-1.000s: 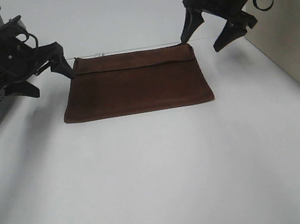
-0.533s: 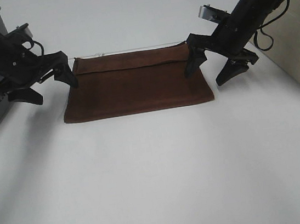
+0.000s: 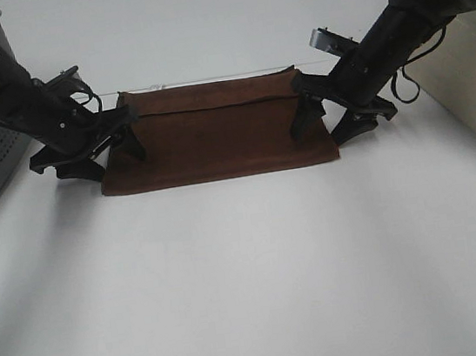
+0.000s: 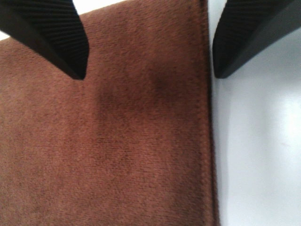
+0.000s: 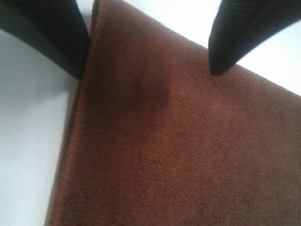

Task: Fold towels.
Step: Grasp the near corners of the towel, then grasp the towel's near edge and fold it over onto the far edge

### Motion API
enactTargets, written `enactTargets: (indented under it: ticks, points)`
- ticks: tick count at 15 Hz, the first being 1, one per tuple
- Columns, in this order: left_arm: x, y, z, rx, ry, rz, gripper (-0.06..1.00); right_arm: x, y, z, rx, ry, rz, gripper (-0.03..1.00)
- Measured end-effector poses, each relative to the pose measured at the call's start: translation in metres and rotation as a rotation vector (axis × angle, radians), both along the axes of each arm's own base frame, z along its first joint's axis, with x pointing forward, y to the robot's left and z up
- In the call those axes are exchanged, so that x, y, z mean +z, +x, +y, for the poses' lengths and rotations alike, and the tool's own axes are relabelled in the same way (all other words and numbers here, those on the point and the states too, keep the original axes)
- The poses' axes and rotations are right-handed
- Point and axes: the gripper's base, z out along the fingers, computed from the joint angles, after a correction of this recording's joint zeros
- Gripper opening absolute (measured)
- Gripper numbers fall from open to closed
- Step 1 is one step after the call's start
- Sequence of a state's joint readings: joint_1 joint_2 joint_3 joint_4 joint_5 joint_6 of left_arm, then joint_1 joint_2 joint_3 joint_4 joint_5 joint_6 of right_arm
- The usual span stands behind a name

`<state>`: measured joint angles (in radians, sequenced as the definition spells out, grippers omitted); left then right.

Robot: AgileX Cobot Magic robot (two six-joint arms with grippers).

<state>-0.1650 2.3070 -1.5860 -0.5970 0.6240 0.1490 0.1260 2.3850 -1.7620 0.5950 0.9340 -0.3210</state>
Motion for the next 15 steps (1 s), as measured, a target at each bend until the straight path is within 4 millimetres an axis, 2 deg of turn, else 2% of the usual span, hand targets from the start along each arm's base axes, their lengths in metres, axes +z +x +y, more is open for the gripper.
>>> enactTargets:
  ticks: [2, 3, 5, 6, 8, 11, 13, 15]
  points:
    - [-0.003, 0.001, -0.003, 0.010, -0.013, 0.000, 0.62, -0.006, 0.001, 0.002, -0.015, 0.029, 0.006, 0.56]
    - [-0.005, 0.001, -0.004, 0.011, -0.014, 0.003, 0.53, -0.008, 0.001, 0.003, -0.020, 0.031, 0.007, 0.47]
    - [-0.009, 0.000, -0.004, 0.010, -0.012, 0.012, 0.17, -0.011, 0.002, 0.002, -0.026, 0.018, 0.004, 0.17]
    - [-0.010, 0.000, -0.004, 0.007, -0.010, 0.014, 0.06, -0.012, 0.002, 0.001, -0.029, 0.015, 0.006, 0.03]
    - [-0.007, -0.003, -0.005, -0.020, -0.010, 0.042, 0.01, -0.011, 0.001, 0.000, -0.027, 0.000, 0.018, 0.00]
    - [0.016, -0.014, -0.003, -0.065, 0.008, 0.043, 0.01, 0.000, -0.014, -0.004, -0.022, -0.032, 0.080, 0.00]
    - [0.028, -0.033, 0.000, -0.070, 0.010, 0.060, 0.01, 0.005, -0.039, -0.007, -0.035, -0.046, 0.126, 0.00]
    - [0.026, -0.065, 0.004, -0.079, 0.021, 0.126, 0.01, 0.009, -0.070, -0.012, -0.053, -0.064, 0.159, 0.00]
